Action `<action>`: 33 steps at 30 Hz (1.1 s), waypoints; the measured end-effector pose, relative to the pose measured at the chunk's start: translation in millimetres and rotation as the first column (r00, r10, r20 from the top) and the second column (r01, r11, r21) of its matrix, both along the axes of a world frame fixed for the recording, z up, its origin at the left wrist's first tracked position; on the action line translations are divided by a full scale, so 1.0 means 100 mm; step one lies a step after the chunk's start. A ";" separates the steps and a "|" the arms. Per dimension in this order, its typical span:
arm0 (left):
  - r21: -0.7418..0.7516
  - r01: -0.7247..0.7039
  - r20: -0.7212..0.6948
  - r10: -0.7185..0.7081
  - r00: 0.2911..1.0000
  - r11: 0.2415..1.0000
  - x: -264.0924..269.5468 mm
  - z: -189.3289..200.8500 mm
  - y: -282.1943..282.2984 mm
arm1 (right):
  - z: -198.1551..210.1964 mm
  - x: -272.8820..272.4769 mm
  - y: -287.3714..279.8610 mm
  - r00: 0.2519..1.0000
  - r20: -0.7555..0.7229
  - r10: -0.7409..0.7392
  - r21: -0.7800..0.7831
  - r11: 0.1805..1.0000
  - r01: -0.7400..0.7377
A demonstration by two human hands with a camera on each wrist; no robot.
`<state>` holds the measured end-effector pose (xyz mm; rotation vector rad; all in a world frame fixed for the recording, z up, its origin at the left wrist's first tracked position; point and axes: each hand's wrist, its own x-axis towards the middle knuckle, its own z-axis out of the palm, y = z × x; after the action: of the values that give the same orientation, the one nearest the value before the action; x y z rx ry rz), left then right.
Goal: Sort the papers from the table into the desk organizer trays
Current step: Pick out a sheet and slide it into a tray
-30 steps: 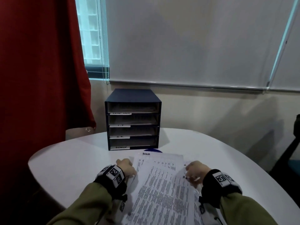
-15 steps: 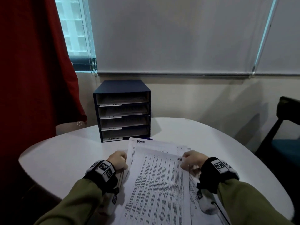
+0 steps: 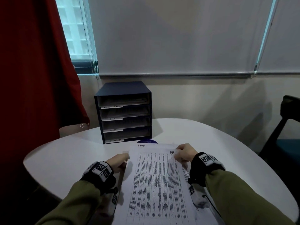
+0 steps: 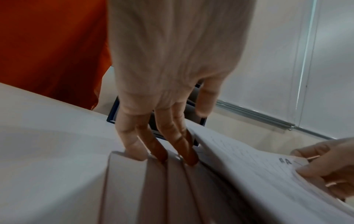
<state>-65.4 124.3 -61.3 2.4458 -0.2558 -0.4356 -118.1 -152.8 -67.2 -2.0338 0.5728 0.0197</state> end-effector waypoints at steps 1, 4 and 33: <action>-0.026 -0.010 -0.044 0.008 0.999 1.000 0.03 -0.03 0.00 | -0.01 0.01 0.00 1.000 0.000 0.014 -0.007 1.000 -0.014; -0.023 -0.036 -0.028 0.036 0.999 0.999 0.10 -0.13 0.03 | -0.02 -0.01 -0.08 0.999 0.019 -0.048 -0.013 0.999 0.048; 0.191 -0.038 0.070 0.025 0.997 0.981 -0.15 -0.16 0.33 | 0.00 -0.33 -0.37 0.964 0.175 -0.200 0.071 0.979 0.191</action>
<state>-80.3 157.4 -76.9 2.6532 -0.2116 -0.3799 -150.6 -189.4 -67.4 -1.8946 0.6479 -0.2629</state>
